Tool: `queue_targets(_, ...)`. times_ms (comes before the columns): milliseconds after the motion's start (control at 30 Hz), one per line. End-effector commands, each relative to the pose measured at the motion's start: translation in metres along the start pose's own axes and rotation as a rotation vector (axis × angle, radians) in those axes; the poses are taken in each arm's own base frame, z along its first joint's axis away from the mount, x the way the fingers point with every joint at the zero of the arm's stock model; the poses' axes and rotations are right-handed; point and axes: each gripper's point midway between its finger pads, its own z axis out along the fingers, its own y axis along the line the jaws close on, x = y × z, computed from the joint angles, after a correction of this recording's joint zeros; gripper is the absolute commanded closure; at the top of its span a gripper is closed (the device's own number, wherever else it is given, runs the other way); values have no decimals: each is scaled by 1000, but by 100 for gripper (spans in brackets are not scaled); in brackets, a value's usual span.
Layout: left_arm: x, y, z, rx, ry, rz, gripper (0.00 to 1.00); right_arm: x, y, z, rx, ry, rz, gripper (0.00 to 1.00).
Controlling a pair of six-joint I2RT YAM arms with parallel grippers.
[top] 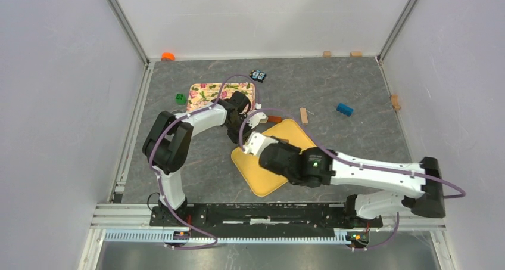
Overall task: Roll out the dumpling wrappers from the dough
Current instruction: Flatten out the dough on the work surface.
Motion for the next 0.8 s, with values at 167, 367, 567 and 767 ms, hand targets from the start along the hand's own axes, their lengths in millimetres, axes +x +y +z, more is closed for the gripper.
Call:
queue_targets(167,43,64,7,-230,223,414,98,-8,-34,-26,24,-193,155,100)
queue_targets(367,25,75,3,-269,187,532,98,-11,-16,-2,15,-241,40,100)
queue_targets(567,5,67,1,-242,105,483,84,-4,18,48,5,-120,-190,100)
queue_targets(767,-10,55,-11,-225,29,385,73,15,56,73,-90,-26,-304,100)
